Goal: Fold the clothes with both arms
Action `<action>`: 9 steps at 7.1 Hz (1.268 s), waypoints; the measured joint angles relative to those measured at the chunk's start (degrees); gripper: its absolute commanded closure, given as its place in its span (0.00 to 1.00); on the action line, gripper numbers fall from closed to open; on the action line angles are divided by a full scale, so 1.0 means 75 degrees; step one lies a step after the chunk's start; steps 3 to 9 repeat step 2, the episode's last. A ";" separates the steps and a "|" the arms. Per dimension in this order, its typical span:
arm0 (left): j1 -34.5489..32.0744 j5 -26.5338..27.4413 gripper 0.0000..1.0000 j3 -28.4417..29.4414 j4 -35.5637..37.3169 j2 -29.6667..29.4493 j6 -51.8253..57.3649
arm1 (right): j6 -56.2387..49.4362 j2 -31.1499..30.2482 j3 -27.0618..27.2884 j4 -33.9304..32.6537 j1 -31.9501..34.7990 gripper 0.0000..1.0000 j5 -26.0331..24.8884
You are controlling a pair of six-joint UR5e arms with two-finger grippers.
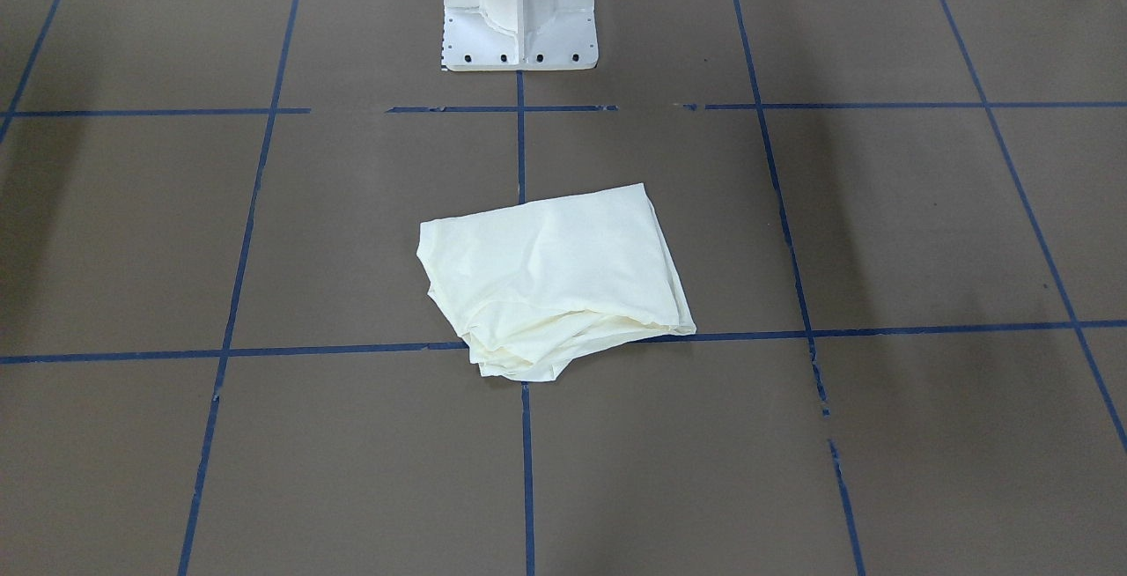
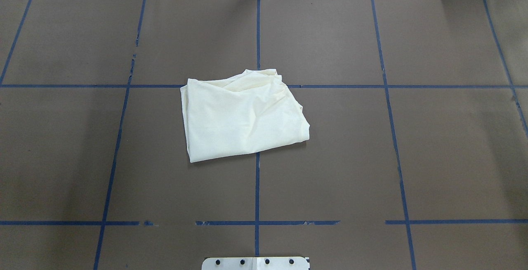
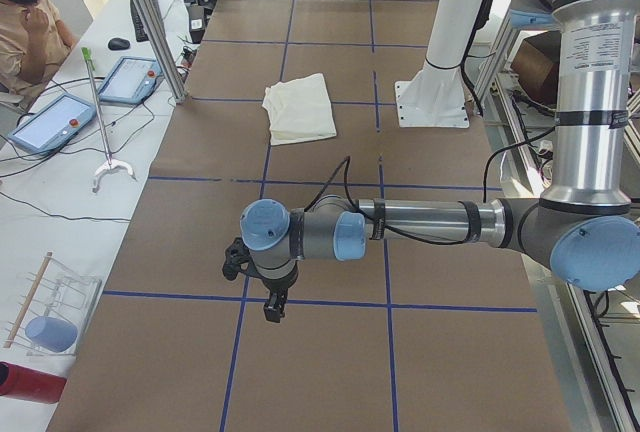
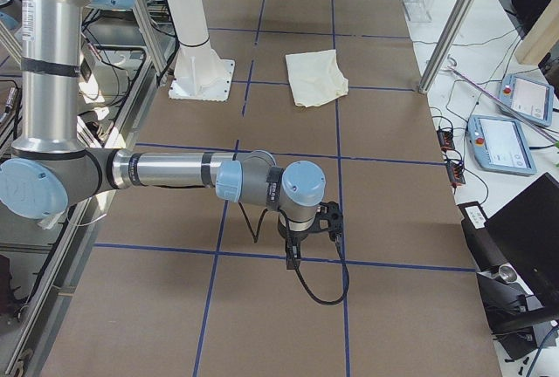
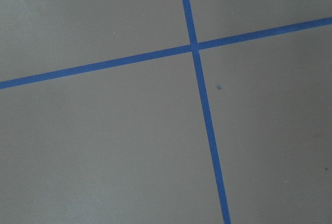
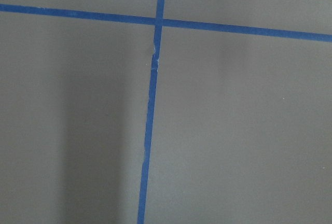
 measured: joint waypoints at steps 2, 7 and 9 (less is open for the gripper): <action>0.0000 -0.0005 0.00 -0.0035 0.0002 0.0000 0.0000 | -0.0041 -0.0013 0.0000 0.0000 0.0000 0.00 0.0000; 0.0000 -0.0005 0.00 -0.0035 0.0002 0.0000 0.0000 | -0.0041 -0.0013 0.0000 0.0000 0.0000 0.00 0.0000; 0.0000 -0.0005 0.00 -0.0035 0.0002 0.0000 0.0000 | -0.0041 -0.0013 0.0000 0.0000 0.0000 0.00 0.0000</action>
